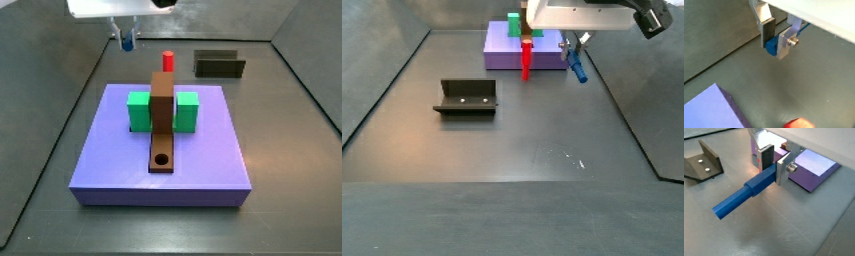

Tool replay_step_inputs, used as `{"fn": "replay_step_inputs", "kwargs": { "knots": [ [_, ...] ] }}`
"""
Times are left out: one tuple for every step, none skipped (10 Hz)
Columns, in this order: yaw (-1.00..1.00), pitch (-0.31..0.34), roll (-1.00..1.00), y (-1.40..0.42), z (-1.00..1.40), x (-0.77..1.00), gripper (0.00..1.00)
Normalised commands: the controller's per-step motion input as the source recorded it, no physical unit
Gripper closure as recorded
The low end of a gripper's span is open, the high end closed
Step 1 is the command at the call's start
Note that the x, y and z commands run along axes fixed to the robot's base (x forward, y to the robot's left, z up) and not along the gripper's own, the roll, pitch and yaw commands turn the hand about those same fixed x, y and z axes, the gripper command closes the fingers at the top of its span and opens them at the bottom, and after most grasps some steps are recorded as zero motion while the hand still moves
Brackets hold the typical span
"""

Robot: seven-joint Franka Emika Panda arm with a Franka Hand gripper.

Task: Pick up the blue object. Move up. Place the blue object on the fixture. Regrasp the blue object. Move to above the board. Insert the blue object.
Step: Place the blue object on the fixture.

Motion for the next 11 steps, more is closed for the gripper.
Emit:
{"fn": "replay_step_inputs", "kwargs": {
  "knots": [
    [-0.01, 0.034, -1.0, 0.29, 0.13, 0.14, 1.0],
    [-0.09, 0.011, -1.0, 0.18, 0.14, 0.25, 1.0],
    [-0.26, 0.1, -1.0, 0.0, 0.18, 0.41, 1.0],
    [-0.3, 0.049, -1.0, -0.05, 0.22, 0.34, 1.0],
    [-0.3, 0.017, -1.0, -0.05, 0.26, 0.33, 1.0],
    [-0.33, 0.0, -1.0, -0.05, 0.28, 0.3, 1.0],
    [-0.35, -0.057, -1.0, -0.05, 0.29, 0.31, 1.0],
    [-0.33, -0.051, -1.0, -0.02, 0.23, 0.38, 1.0],
    [-0.31, 0.0, -0.63, -0.16, -0.04, 0.6, 1.0],
    [-0.28, 0.109, -0.43, -0.19, -0.11, 0.77, 1.0],
    [-0.24, 0.214, -0.19, -0.16, -0.01, 0.71, 1.0]
  ]
}}
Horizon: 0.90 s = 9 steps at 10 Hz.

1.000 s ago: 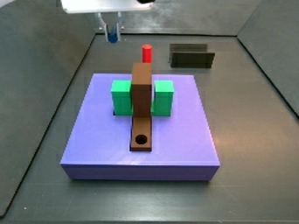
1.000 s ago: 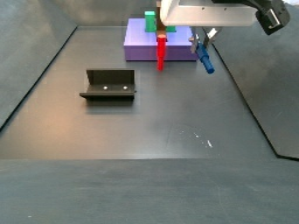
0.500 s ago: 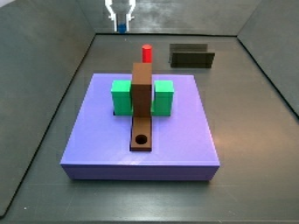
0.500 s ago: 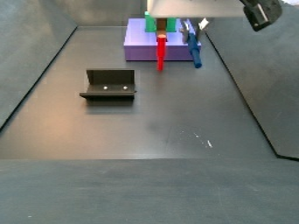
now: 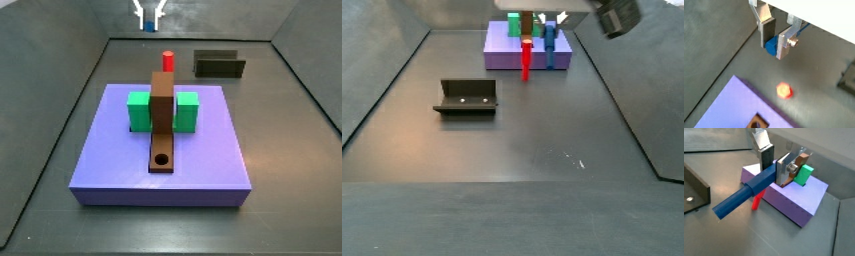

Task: Pick up the blue object. Move up. Place the blue object on the fixture. Regrasp the blue object. Move to above the board. Insert the blue object.
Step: Place the blue object on the fixture.

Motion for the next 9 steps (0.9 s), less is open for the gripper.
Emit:
{"fn": "replay_step_inputs", "kwargs": {
  "knots": [
    [-0.13, 0.289, -0.17, -0.04, -0.03, 0.51, 1.0],
    [0.0, 0.089, 0.0, 0.0, -0.05, 0.17, 1.0],
    [0.0, 0.0, 0.0, 0.0, -0.03, 0.0, 1.0],
    [0.0, 0.0, -0.2, 0.06, 0.0, 0.49, 1.0],
    [-0.08, -0.117, -0.42, -0.01, 0.0, 0.73, 1.0],
    [-0.13, -0.186, -0.53, 0.0, 0.0, 0.81, 1.0],
    [-0.18, -0.177, -0.64, 0.0, 0.0, 0.84, 1.0],
    [-0.15, -0.151, -0.66, 0.04, 0.0, 0.89, 1.0],
    [-0.13, -0.131, -0.61, 0.03, 0.0, 0.89, 1.0]
  ]
}}
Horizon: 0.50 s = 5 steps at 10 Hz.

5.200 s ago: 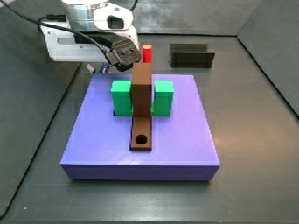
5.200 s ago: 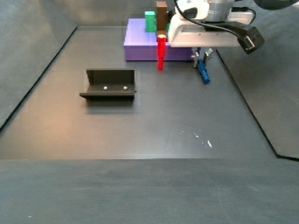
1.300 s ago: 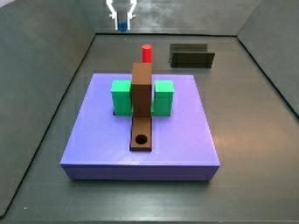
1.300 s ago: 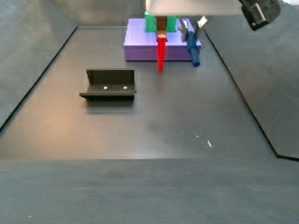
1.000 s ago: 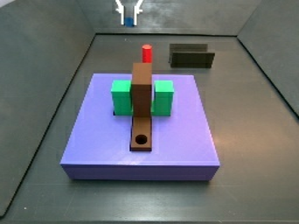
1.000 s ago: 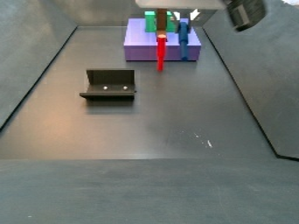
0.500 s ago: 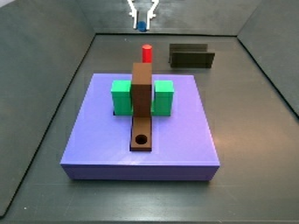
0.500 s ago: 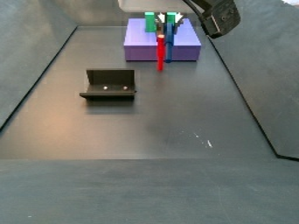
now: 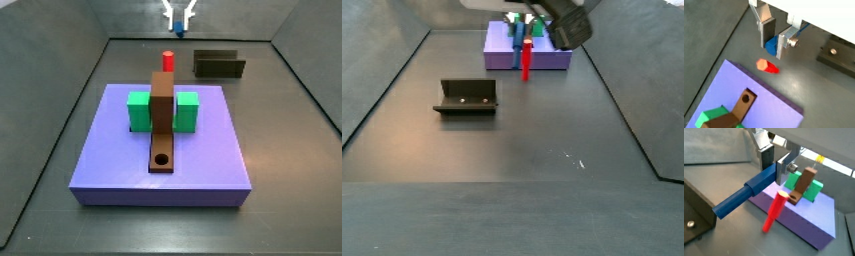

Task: Pick up the blue object. Move up. Place the blue object on the fixture. Regrasp the blue object. Move to above the board. Insert the blue object.
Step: Place the blue object on the fixture.

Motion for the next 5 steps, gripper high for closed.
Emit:
{"fn": "replay_step_inputs", "kwargs": {
  "knots": [
    [-0.01, -0.009, -0.35, 0.06, 0.0, 0.79, 1.0],
    [0.0, 0.0, 0.0, 0.18, 0.0, 0.37, 1.0],
    [0.07, 0.0, 0.0, 0.21, 0.0, 0.15, 1.0],
    [0.07, 0.0, 0.0, 0.06, -0.05, 0.34, 1.0],
    [0.0, 0.0, -0.18, 0.0, -0.11, 0.69, 1.0]
  ]
}}
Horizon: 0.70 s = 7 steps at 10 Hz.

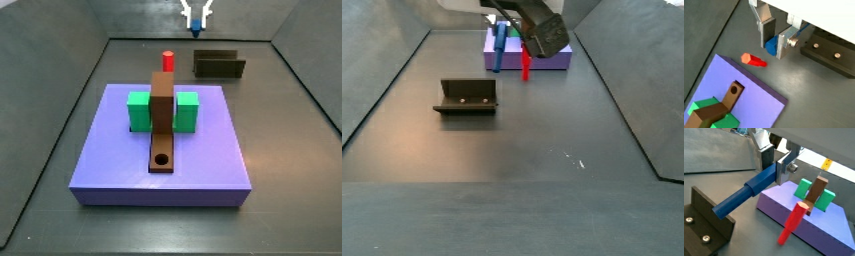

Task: Pick up the blue object. Move up. Place the blue object on the fixture. Regrasp the blue object. Move to above the board. Insert the blue object.
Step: Place the blue object on the fixture.

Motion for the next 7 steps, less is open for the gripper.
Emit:
{"fn": "replay_step_inputs", "kwargs": {
  "knots": [
    [-0.08, -0.009, -0.28, 0.0, -0.14, 0.75, 1.0],
    [-0.13, -0.083, -0.34, 0.0, -0.18, 0.73, 1.0],
    [-0.13, -0.077, -0.35, 0.0, -0.2, 0.71, 1.0],
    [-0.1, 0.0, -0.18, 0.06, -0.1, 0.78, 1.0],
    [-0.02, 0.0, -0.06, 0.13, -0.07, 0.75, 1.0],
    [-0.05, 0.0, -0.12, 0.17, -0.1, 0.71, 1.0],
    [-0.06, 0.0, -0.39, 0.3, -0.2, 0.53, 1.0]
  ]
}}
